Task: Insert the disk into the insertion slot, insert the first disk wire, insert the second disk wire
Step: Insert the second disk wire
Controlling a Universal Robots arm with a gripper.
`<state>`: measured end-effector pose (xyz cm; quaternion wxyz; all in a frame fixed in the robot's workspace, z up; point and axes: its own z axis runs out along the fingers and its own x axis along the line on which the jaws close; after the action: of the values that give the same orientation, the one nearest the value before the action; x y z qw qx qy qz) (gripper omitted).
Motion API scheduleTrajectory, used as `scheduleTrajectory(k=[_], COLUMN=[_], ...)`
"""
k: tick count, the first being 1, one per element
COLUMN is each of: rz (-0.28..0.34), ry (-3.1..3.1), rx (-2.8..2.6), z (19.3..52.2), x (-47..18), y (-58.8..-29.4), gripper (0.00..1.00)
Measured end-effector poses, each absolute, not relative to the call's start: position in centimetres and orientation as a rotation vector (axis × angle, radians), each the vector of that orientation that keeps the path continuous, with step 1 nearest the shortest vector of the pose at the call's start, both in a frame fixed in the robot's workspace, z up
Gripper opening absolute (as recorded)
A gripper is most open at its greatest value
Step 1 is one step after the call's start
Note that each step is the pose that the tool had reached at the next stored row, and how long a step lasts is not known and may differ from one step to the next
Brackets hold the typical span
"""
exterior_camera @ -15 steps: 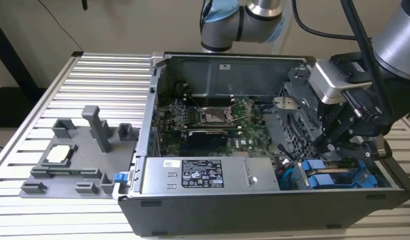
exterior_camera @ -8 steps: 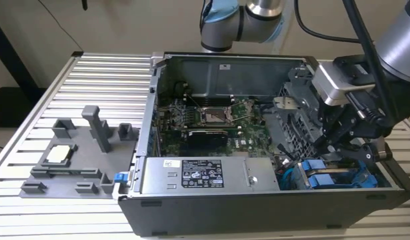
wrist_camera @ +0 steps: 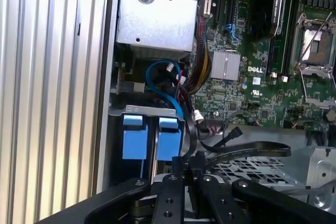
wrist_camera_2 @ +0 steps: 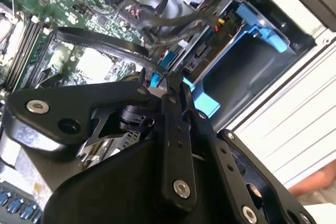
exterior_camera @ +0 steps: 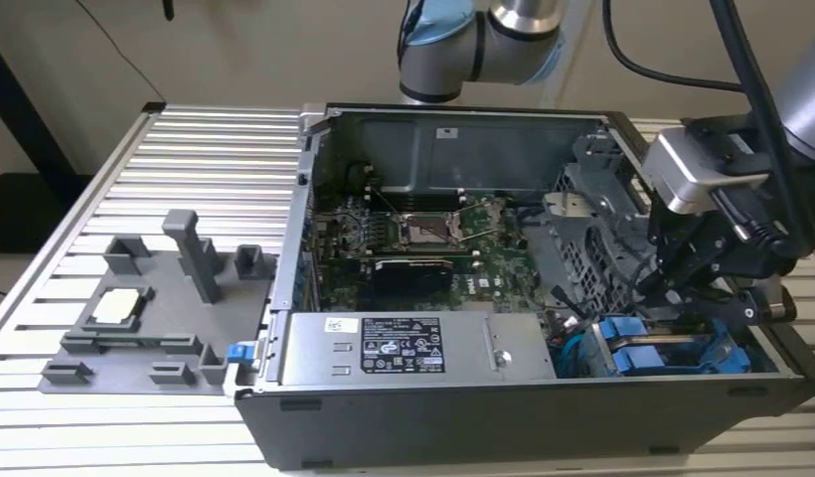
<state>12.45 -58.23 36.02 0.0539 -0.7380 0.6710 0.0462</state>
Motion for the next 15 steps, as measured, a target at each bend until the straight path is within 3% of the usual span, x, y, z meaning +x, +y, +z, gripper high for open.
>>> scheduleTrajectory(k=[15], rz=[0.131], ry=[2.073], rx=[-2.217], z=[34.8], x=[13.6], y=[-58.4], gripper=[0.16])
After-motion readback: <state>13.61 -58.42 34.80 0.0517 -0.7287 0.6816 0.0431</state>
